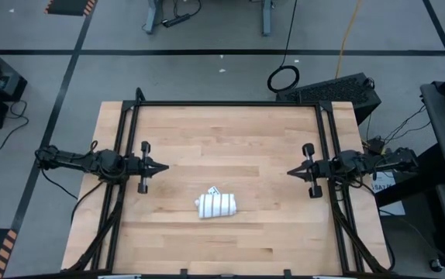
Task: Roll towel into tight, uniform cylinder
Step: Return to Home Position
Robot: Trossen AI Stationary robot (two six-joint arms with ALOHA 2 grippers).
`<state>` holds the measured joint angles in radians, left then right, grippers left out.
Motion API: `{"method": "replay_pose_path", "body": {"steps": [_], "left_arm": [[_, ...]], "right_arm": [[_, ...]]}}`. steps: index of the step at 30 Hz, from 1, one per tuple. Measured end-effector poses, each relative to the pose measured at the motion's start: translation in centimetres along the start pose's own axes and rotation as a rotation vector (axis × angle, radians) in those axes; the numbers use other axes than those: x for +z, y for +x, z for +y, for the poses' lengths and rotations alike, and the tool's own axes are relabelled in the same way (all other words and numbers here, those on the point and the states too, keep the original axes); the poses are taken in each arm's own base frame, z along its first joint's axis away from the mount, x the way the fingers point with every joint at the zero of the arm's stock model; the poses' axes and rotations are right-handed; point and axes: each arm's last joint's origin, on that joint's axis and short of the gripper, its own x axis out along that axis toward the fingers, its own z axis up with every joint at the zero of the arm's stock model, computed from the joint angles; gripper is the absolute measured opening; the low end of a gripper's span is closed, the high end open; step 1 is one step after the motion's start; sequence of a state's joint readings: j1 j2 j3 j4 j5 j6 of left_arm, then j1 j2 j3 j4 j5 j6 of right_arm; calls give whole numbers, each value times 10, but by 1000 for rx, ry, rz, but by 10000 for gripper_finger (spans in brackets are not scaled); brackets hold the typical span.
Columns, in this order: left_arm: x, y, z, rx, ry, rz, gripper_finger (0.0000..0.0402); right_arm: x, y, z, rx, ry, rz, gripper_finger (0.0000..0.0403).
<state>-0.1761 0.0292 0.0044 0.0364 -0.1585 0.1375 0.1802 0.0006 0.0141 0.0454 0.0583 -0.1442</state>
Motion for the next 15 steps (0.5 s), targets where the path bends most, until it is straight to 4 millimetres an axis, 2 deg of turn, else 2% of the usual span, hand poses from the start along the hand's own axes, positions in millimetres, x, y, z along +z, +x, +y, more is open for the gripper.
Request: {"method": "replay_pose_path", "body": {"steps": [15], "left_arm": [[0, 0, 0, 0, -24, 2, 1]], "right_arm": [[1, 0, -8, -76, -27, -11, 0]]}}
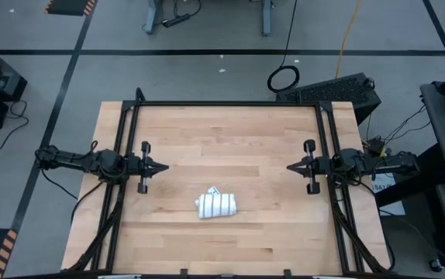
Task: Roll towel into tight, uniform cylinder
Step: Return to Home Position
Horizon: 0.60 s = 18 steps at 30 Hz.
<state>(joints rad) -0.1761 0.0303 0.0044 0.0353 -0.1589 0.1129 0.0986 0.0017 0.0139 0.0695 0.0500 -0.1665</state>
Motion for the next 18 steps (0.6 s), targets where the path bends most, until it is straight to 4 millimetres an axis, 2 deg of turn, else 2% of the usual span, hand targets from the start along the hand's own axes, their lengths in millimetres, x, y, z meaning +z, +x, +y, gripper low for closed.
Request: {"method": "replay_pose_path", "body": {"steps": [12, 18], "left_arm": [[0, 0, -1, -20, 6, 2, 1], [-1, 0, 4, 25, 8, 7, 1]], "right_arm": [[-1, 0, 0, -3, -3, 15, 0], [-1, 0, 0, -3, -3, 15, 0]]}}
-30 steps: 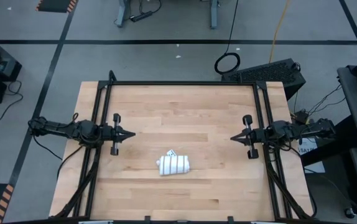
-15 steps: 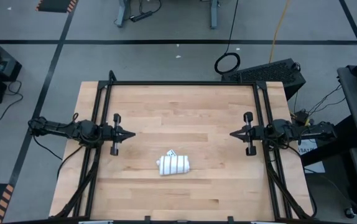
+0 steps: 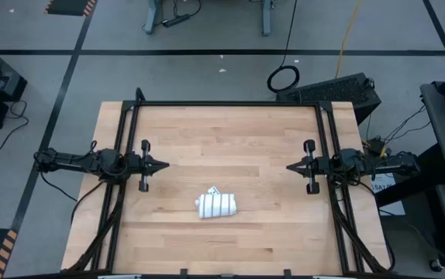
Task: Roll towel into tight, uniform cylinder
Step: Return to Home Position
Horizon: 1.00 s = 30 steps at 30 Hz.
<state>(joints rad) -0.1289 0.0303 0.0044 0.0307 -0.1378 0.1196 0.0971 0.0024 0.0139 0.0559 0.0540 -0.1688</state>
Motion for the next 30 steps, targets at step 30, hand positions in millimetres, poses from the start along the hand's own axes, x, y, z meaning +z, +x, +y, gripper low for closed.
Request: {"method": "replay_pose_path", "body": {"steps": [30], "left_arm": [[-2, 0, 4, -22, -5, 9, 24]], "right_arm": [[0, 0, 0, -1, 0, 1, 0]]}}
